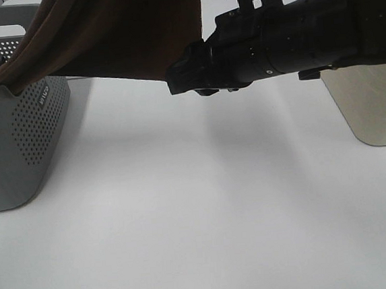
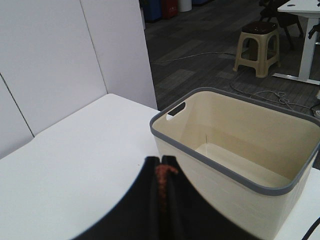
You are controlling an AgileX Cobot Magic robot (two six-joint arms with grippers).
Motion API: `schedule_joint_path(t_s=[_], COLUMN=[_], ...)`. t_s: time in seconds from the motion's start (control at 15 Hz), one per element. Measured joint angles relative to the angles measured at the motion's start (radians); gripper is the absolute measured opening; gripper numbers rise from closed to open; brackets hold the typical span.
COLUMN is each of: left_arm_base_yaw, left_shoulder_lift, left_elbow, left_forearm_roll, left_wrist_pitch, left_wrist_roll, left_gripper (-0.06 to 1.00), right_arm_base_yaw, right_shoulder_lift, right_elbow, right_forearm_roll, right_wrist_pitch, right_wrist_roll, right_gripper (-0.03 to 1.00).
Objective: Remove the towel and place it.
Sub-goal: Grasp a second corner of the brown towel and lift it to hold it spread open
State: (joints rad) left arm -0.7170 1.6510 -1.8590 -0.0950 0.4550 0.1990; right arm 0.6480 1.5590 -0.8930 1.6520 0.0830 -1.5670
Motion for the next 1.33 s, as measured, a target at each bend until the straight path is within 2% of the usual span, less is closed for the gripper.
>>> schedule_joint_path(t_s=[0.2,0.4,0.67,0.87,0.93,1.13,1.33], left_arm_base_yaw=[0.000,0.000,0.000,0.048,0.090,0.116,0.117], left_shoulder_lift=[0.000,0.000,0.000,0.041,0.090,0.141,0.173], left_elbow=[0.000,0.000,0.000,0.000,0.000,0.000,0.000], left_forearm_roll=[0.000,0.000,0.012,0.049,0.052,0.055,0.055], left_wrist_pitch=[-0.006,-0.006,-0.006,0.013,0.047,0.049,0.081], left_wrist_roll=[0.000,0.000,0.000,-0.058,-0.120,-0.175,-0.206], left_gripper=[0.00,0.00,0.00,0.00,0.00,0.00,0.00], right_arm_base_yaw=[0.000,0.000,0.000,0.000,0.000,0.000,0.000], right_shoulder_lift=[0.000,0.000,-0.016,-0.108,-0.148,-0.156,-0.156], right_elbow=[0.000,0.000,0.000,0.000,-0.001,-0.002,-0.080], right_forearm_roll=[0.014,0.014,0.012,-0.090,-0.255,-0.649,-1.182], right_wrist_pitch=[0.013,0.050,0.067,0.065,0.083,0.208,0.417], right_wrist_roll=[0.004,0.017,0.057,0.201,0.380,0.805,1.354], right_gripper=[0.15,0.01,0.00,0.00,0.00,0.00,0.00])
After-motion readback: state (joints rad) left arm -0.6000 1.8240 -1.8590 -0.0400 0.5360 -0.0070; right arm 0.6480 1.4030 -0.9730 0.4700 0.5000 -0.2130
